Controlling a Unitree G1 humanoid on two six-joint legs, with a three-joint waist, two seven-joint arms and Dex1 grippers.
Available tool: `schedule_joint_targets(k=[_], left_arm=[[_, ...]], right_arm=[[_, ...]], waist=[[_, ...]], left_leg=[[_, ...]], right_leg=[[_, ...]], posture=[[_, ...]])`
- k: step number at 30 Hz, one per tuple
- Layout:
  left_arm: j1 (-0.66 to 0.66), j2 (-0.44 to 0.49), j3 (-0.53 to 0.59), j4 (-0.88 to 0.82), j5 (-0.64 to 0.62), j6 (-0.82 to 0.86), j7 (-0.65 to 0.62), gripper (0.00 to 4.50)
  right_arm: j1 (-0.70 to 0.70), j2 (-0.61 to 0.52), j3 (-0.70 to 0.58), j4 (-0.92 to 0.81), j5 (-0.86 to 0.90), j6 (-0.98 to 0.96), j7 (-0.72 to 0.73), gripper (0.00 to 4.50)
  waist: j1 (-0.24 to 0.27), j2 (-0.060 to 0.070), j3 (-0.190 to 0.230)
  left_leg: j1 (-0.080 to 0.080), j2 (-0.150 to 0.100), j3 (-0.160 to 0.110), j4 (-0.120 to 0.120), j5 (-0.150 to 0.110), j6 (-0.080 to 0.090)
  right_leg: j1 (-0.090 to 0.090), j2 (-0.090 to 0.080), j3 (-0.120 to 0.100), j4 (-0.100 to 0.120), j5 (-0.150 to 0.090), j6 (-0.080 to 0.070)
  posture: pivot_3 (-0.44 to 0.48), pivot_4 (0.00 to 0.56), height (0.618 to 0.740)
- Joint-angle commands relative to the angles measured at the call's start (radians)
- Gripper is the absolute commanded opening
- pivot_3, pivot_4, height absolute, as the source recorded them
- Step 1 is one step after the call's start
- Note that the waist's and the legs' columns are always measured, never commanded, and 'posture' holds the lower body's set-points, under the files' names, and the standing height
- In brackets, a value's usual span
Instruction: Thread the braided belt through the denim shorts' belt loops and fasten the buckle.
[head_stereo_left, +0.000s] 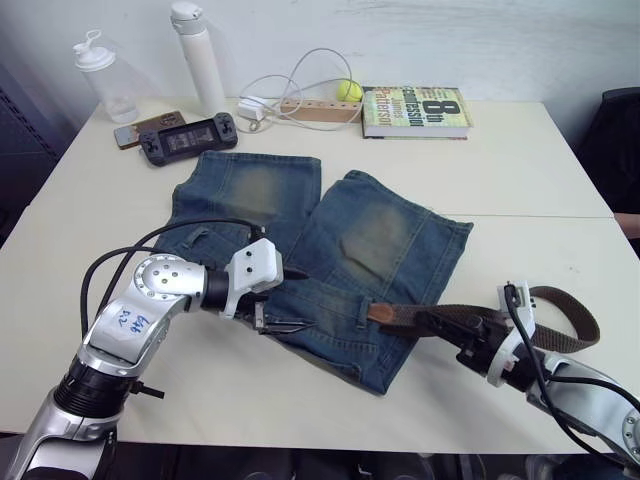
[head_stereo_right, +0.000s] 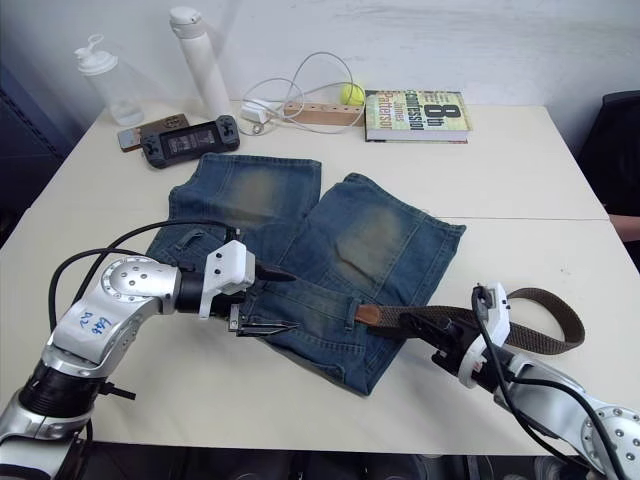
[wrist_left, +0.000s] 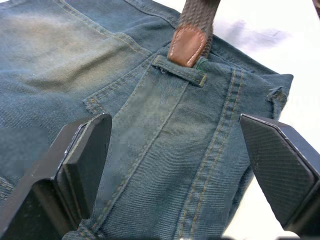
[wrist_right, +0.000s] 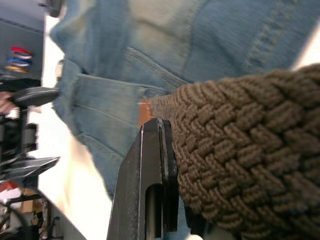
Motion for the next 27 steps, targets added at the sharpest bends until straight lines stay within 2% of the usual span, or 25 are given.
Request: schedule_joint_targets(k=[1, 10, 16, 27], left_arm=[[-0.001, 0.004, 0.029, -0.046, -0.008, 0.012, 0.026, 4.44], [0.012, 0.004, 0.033, -0.053, -0.013, 0.027, 0.054, 4.44], [0.022, 0.005, -0.003, -0.063, 0.008, 0.019, 0.062, 4.44], [0.045, 0.013, 0.003, -0.087, 0.002, 0.024, 0.062, 4.44]], right_arm=[[-0.012, 0.012, 0.009, -0.021, -0.003, -0.011, -0.014, 0.00], [-0.009, -0.028, -0.031, -0.012, 0.025, -0.010, -0.062, 0.00], [-0.040, -0.009, 0.005, -0.054, 0.012, -0.021, -0.096, 0.00], [-0.038, -0.047, 0.063, -0.118, 0.047, -0.008, -0.116, 0.00]], waist=[[0.001, 0.000, 0.000], [0.001, 0.000, 0.000], [0.001, 0.000, 0.000], [0.001, 0.000, 0.000]], left_leg=[[0.000, 0.000, 0.000, 0.000, 0.000, 0.000], [0.000, 0.000, 0.000, 0.000, 0.000, 0.000], [0.000, 0.000, 0.000, 0.000, 0.000, 0.000], [0.000, 0.000, 0.000, 0.000, 0.000, 0.000]], right_leg=[[0.000, 0.000, 0.000, 0.000, 0.000, 0.000], [0.000, 0.000, 0.000, 0.000, 0.000, 0.000], [0.000, 0.000, 0.000, 0.000, 0.000, 0.000], [0.000, 0.000, 0.000, -0.001, 0.000, 0.000]], posture=[[0.000, 0.150, 0.735], [0.000, 0.150, 0.735], [0.000, 0.150, 0.735], [0.000, 0.150, 0.735]])
